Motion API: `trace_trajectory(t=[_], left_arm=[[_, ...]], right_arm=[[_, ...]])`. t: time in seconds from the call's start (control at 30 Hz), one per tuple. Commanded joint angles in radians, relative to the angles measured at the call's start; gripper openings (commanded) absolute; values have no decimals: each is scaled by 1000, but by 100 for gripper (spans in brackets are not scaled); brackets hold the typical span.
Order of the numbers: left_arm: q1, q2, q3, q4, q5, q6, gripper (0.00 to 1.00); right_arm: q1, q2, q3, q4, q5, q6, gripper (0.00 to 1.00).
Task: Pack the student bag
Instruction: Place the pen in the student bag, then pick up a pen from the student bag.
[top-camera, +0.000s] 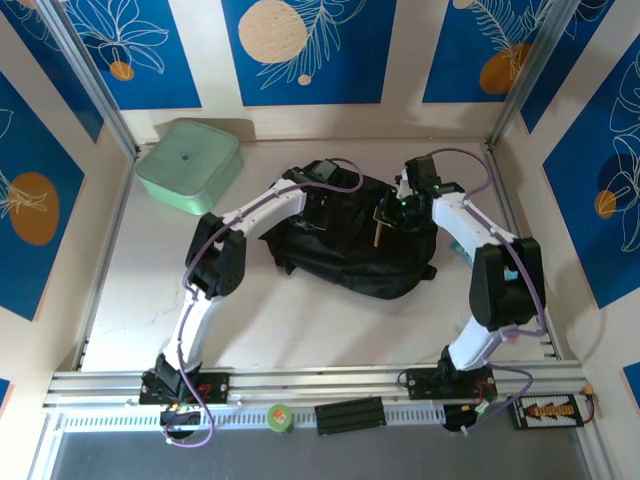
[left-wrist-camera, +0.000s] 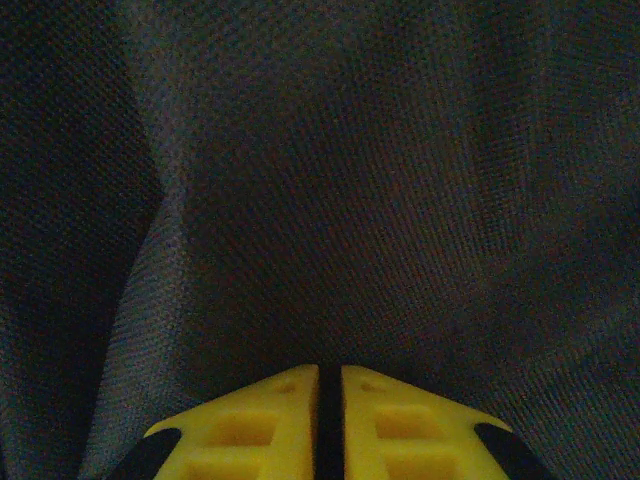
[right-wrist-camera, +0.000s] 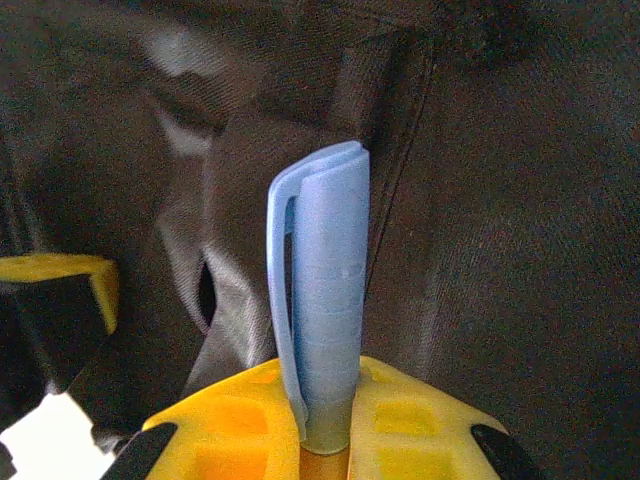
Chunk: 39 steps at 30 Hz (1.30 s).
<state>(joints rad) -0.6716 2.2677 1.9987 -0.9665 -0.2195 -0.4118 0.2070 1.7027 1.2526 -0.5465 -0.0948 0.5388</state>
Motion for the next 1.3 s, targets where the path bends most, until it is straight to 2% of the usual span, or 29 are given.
trace_trajectory(t=[0.0, 0.13, 0.2, 0.3, 0.43, 0.57, 0.67, 0.83, 0.9, 1.03, 1.13, 1.27], left_arm=[[30, -33, -58, -47, 13, -39, 13], [32, -45, -69, -38, 34, -44, 13], [31, -50, -68, -37, 46, -44, 13], [31, -55, -72, -34, 51, -45, 13], [30, -60, -74, -31, 54, -46, 13], [33, -61, -74, -29, 55, -47, 13], [33, -60, -74, -29, 54, -48, 13], [34, -60, -78, -28, 54, -51, 13], [35, -63, -82, -26, 58, -50, 13], [47, -77, -108, -2, 91, -58, 13], [58, -96, -136, 25, 126, -72, 13], [71, -119, -173, 62, 175, -92, 12]], right_arm=[[34, 57, 45, -108, 101, -36, 16], [57, 67, 47, -114, 168, -34, 46], [75, 54, 44, -118, 189, -33, 51], [114, 33, 17, -127, 232, -13, 51], [157, 15, -37, -147, 298, 65, 49], [186, 21, -61, -107, 228, 67, 47], [197, 44, -47, -125, 241, 85, 38], [186, 20, -57, -139, 294, 120, 14], [175, -16, -64, -135, 311, 122, 10], [155, -108, -61, -143, 338, 95, 8], [135, -163, -51, -142, 277, 48, 8], [135, -155, -14, -117, -28, -58, 8]])
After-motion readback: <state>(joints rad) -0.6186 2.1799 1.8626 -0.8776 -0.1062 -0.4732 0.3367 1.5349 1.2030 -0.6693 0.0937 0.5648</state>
